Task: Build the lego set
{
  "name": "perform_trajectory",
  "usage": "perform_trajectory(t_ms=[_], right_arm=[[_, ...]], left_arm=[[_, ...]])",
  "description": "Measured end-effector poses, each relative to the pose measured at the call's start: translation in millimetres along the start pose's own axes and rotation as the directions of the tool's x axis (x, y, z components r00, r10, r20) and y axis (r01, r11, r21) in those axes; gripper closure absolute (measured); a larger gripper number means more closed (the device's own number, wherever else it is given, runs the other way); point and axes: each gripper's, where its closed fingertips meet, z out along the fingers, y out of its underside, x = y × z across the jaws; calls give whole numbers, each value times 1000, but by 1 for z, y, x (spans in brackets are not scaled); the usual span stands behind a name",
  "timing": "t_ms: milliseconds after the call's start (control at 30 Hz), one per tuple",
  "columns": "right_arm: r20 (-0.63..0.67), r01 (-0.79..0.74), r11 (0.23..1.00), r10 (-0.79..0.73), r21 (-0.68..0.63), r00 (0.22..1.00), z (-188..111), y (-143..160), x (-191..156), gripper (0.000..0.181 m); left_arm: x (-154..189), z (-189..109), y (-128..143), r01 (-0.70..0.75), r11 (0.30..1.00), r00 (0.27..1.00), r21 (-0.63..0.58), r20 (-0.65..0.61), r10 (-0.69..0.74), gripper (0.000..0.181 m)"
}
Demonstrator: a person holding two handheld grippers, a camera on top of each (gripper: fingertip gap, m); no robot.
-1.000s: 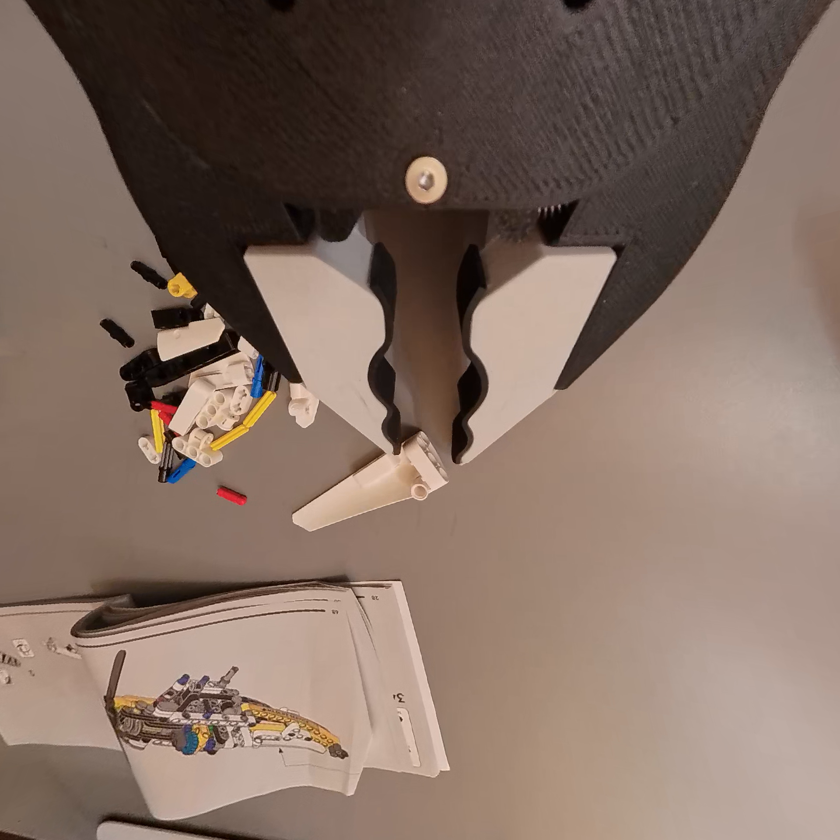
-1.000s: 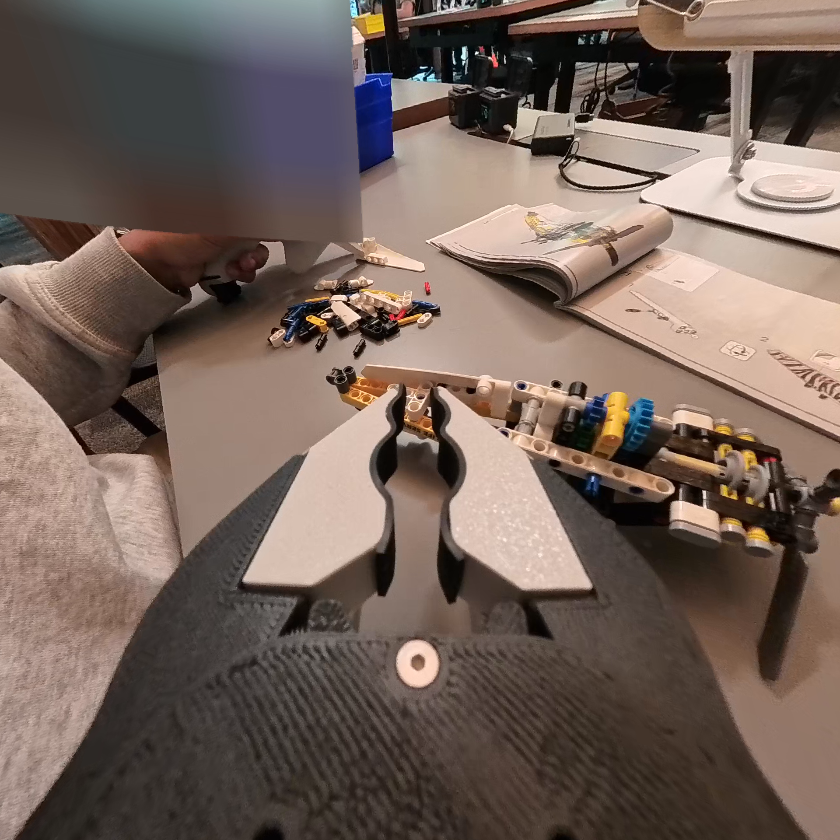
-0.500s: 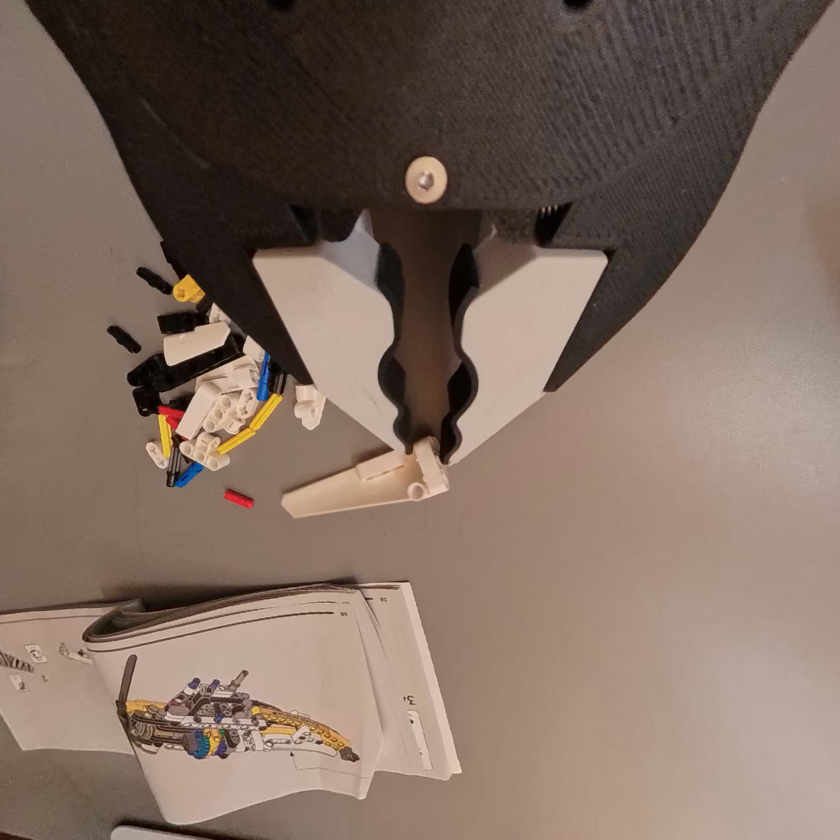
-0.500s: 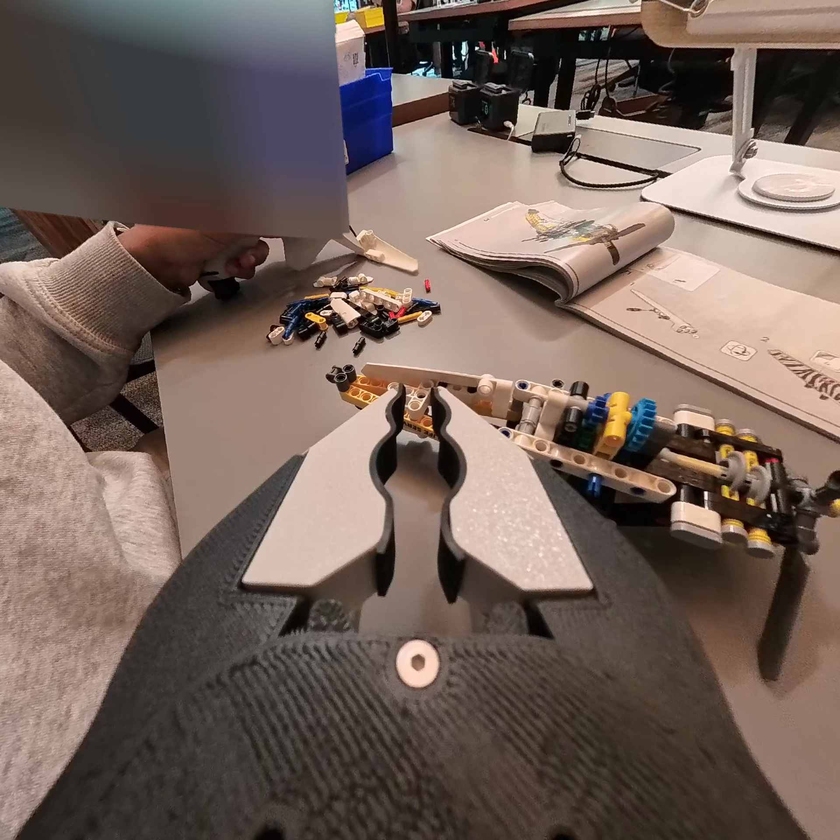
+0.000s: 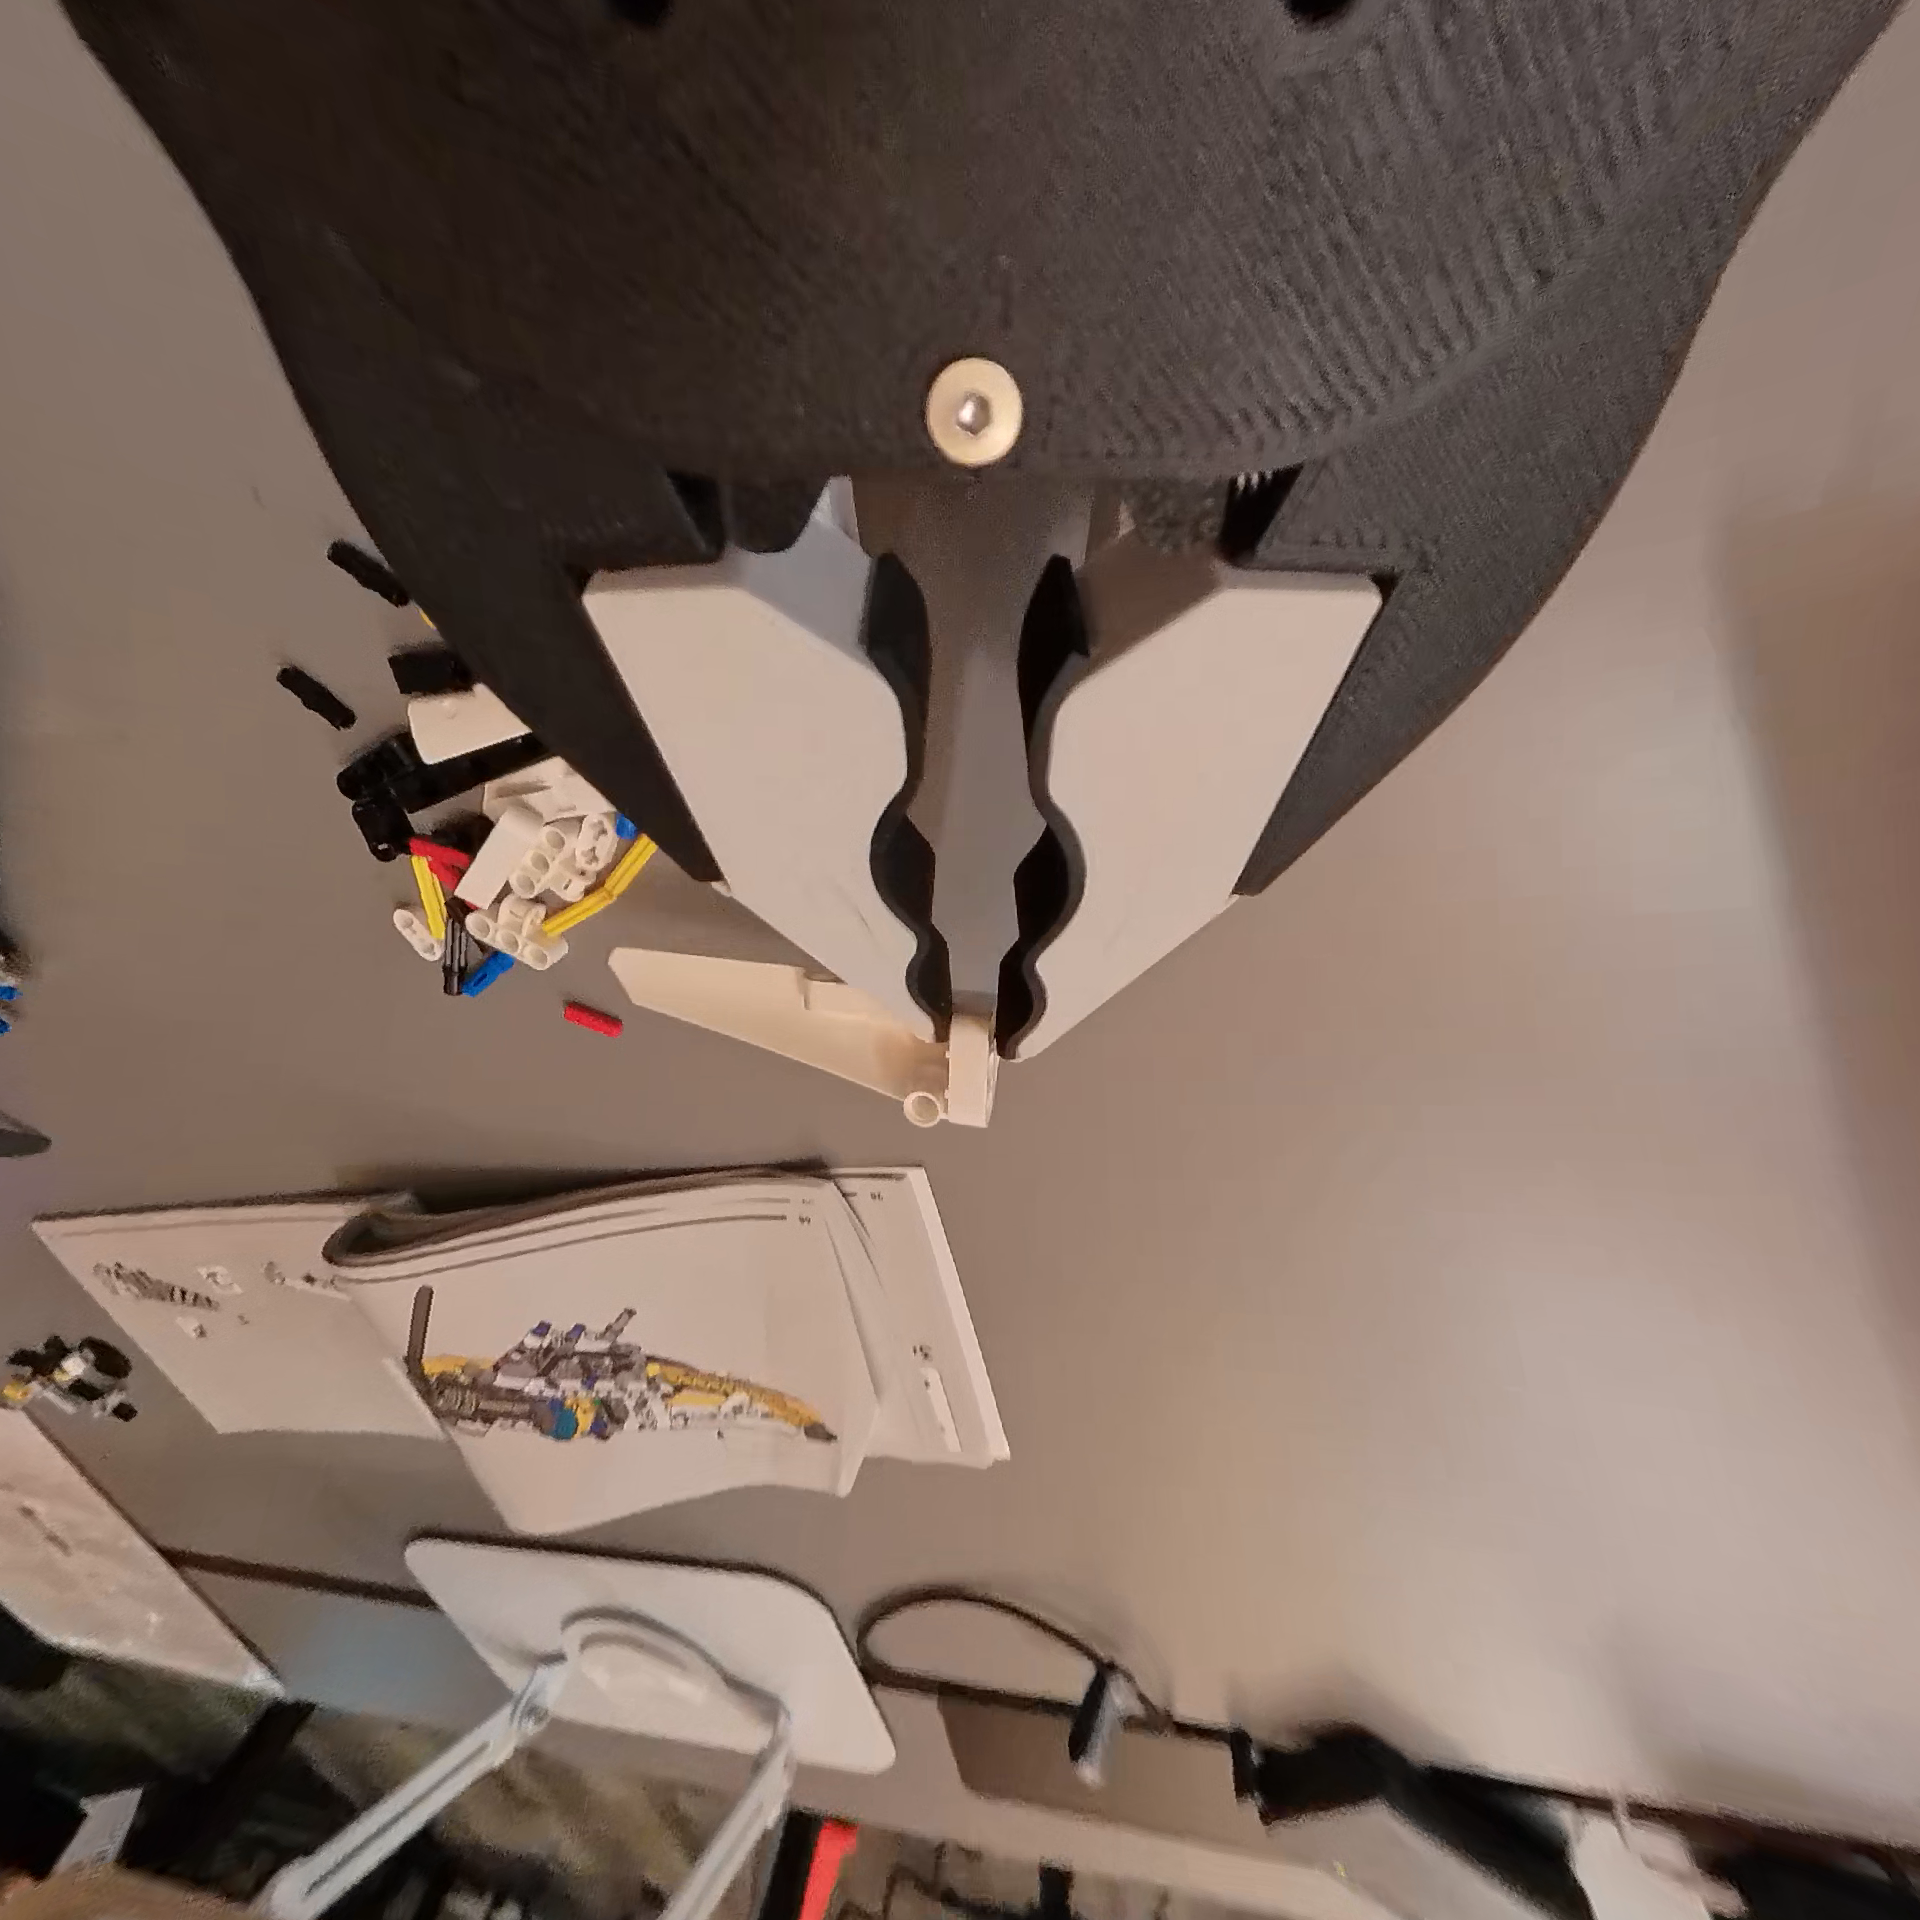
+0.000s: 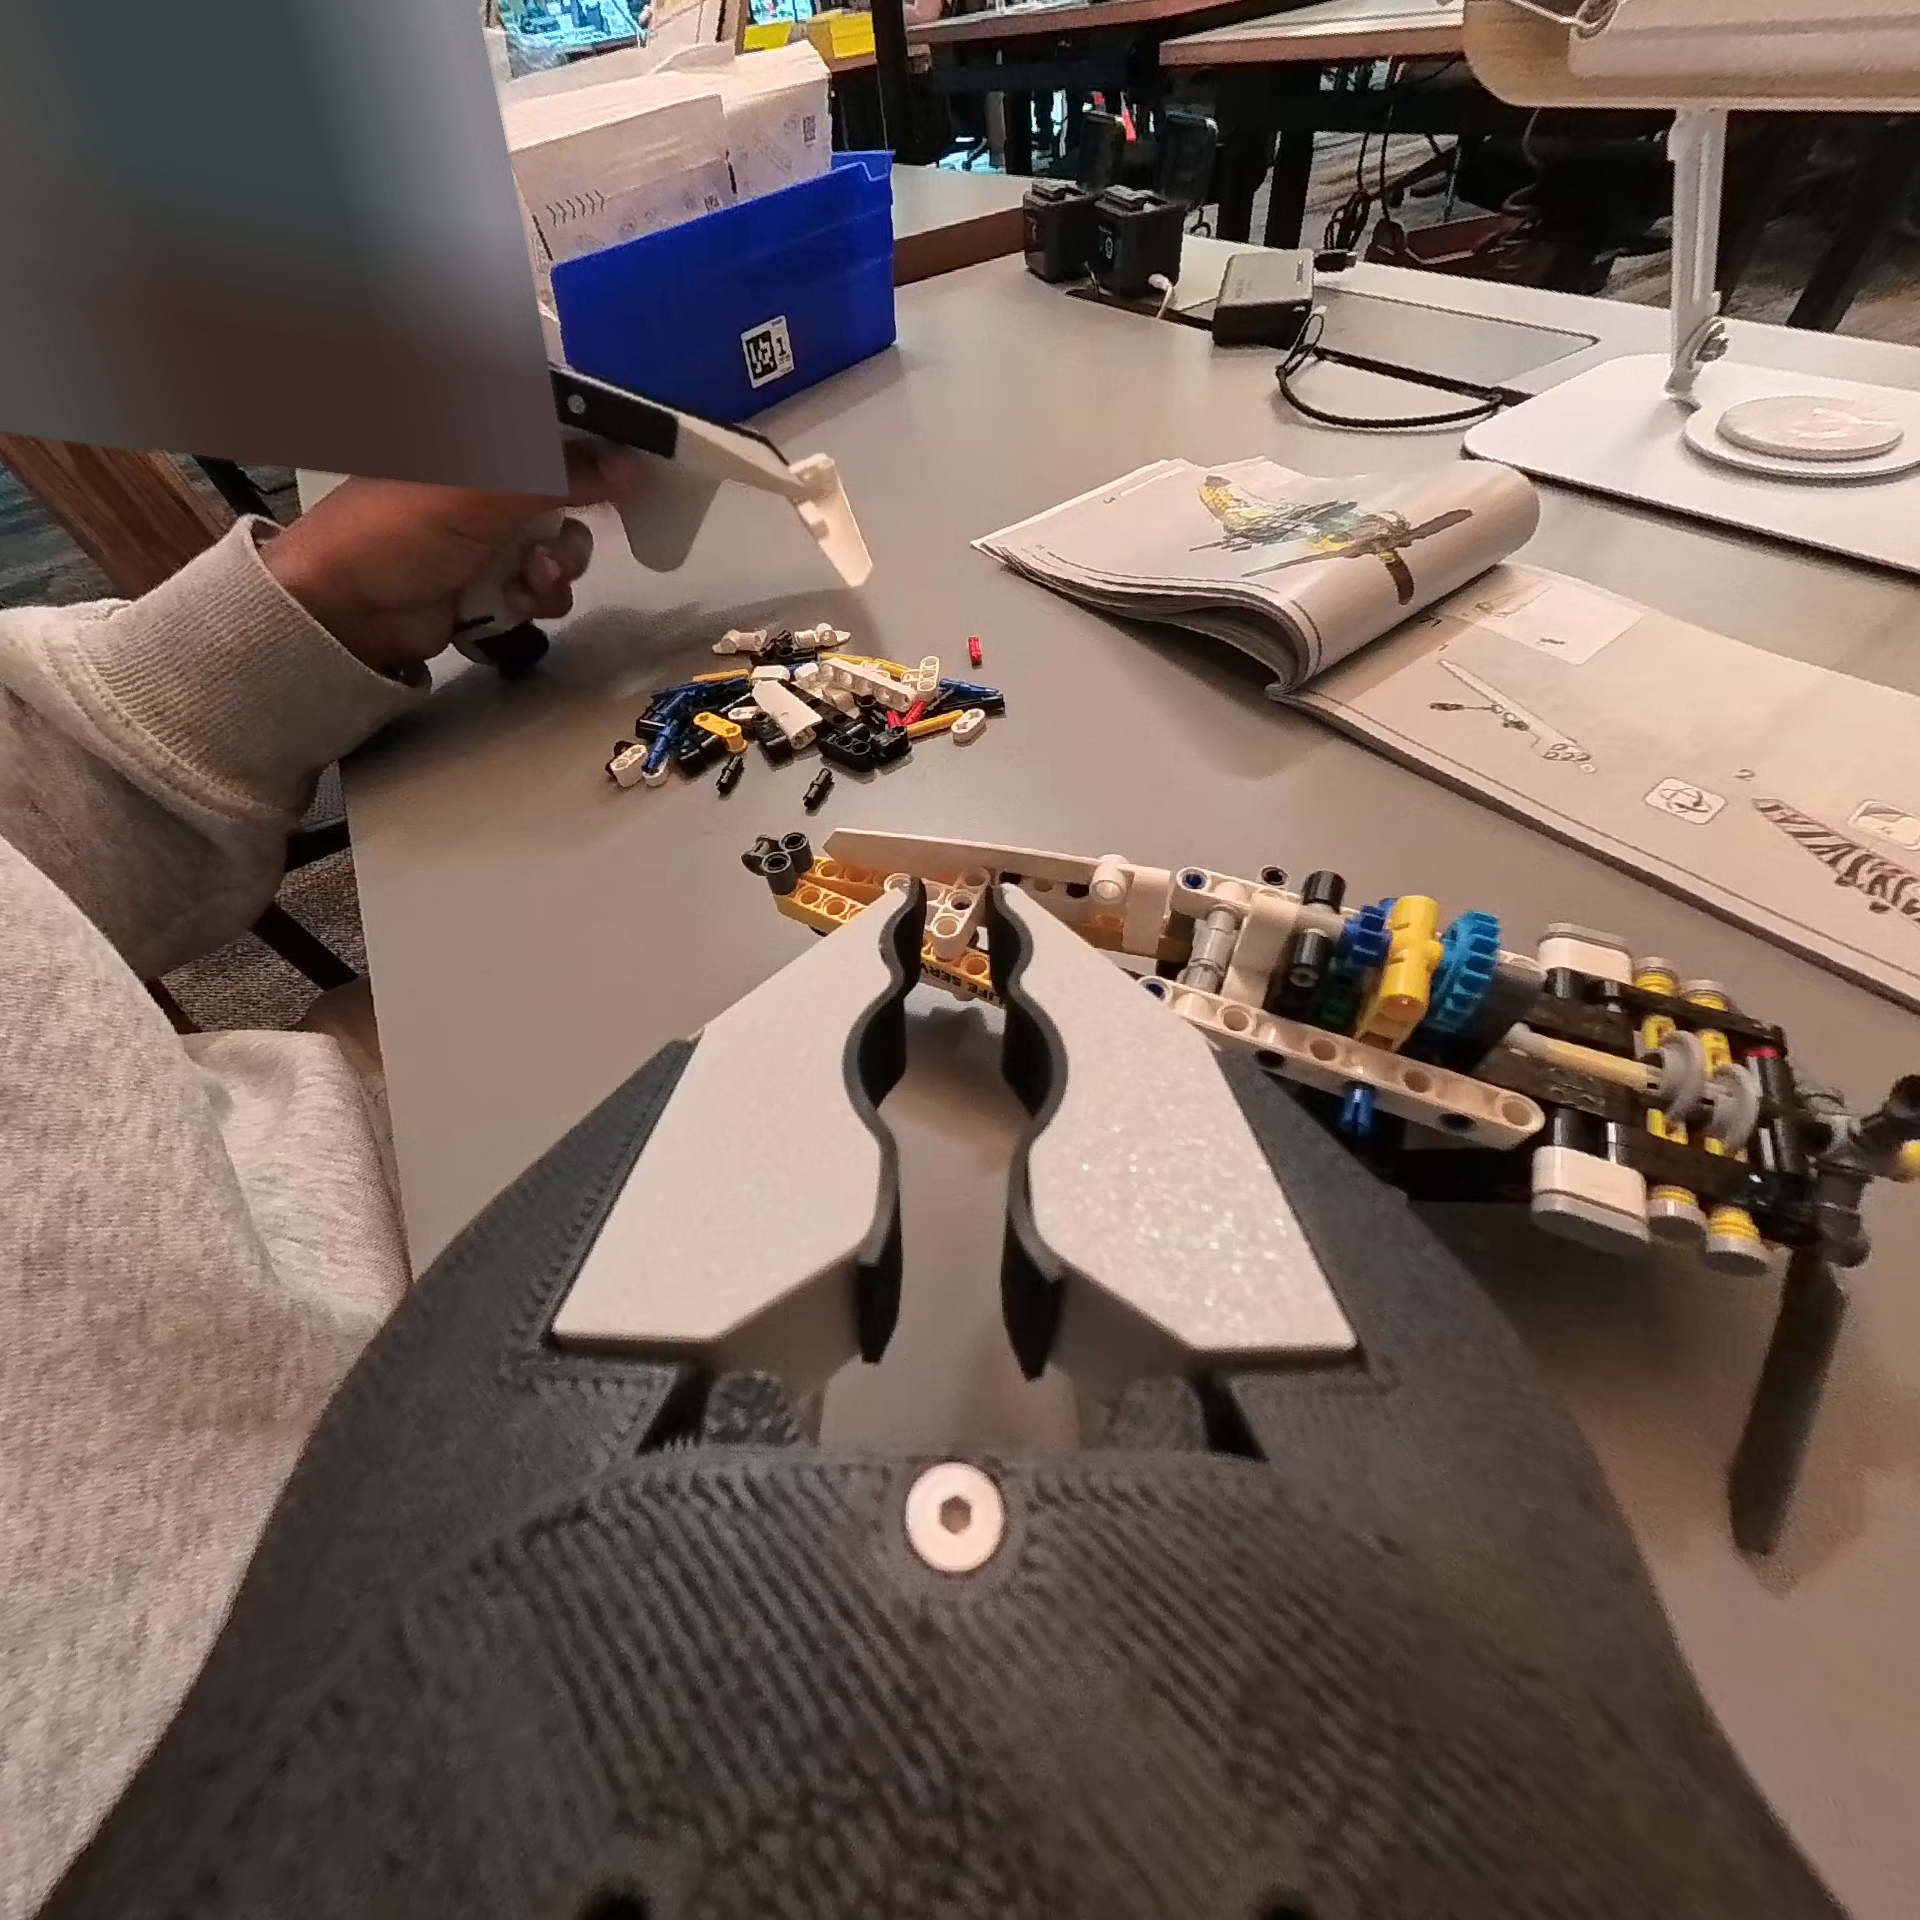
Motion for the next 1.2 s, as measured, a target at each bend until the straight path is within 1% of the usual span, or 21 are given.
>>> perform_trajectory(t_ms=[100, 167, 200, 267, 333, 400, 500, 567, 700, 767, 833, 933, 1100, 1200], right_arm=[[-1, 0, 1000, 0, 1, 1000, 0, 0, 0, 172], [-2, -1, 1000, 1, 0, 1000, 0, 0, 0, 172], [-2, -2, 1000, 2, 0, 1000, 0, 0, 1, 172], [-3, -3, 1000, 3, -1, 1000, 0, 0, 1, 171], [-5, -2, 1000, 2, -1, 1000, 0, 0, 1, 172], [-9, -1, 1000, 1, 0, 1000, 0, 0, 2, 172], [1, 14, 1000, -14, 9, 1000, -1, -1, 0, 171], [21, 54, 998, -55, 31, 998, -2, -4, -7, 170], [26, 184, 980, -186, 79, 982, -4, -11, -25, 171], [29, 224, 968, -228, 111, 973, -2, -15, -36, 172], [62, 218, 965, -229, 149, 971, 2, -21, -49, 172], [136, 169, 970, -194, 174, 972, 10, -25, -66, 166], [206, 99, 979, -135, 177, 969, 16, -28, -76, 158], [255, 44, 981, -92, 188, 963, 20, -31, -84, 152]], left_arm=[[3, -10, -12, -60, 994, 998, 86, 39, 57, 175], [16, -17, -21, -89, 987, 996, 130, 16, 88, 175], [27, -22, -27, -91, 983, 995, 157, -18, 95, 175], [56, -32, -36, -66, 978, 988, 199, -127, 92, 176], [92, -42, -40, -26, 974, 960, 225, -268, 87, 176], [123, -50, -38, -11, 973, 924, 230, -369, 97, 176], [151, -57, -31, -33, 970, 893, 242, -428, 137, 176], [161, -57, -19, -52, 976, 876, 212, -460, 147, 176], [169, -59, 8, -78, 987, 849, 142, -510, 141, 176], [173, -63, 19, -101, 988, 825, 119, -544, 150, 176], [181, -70, 24, -119, 986, 790, 118, -591, 166, 176], [184, -76, 26, -155, 980, 767, 124, -611, 199, 177], [169, -68, 26, -161, 979, 825, 128, -527, 205, 177], [167, -66, 30, -132, 984, 838, 117, -517, 174, 176]])
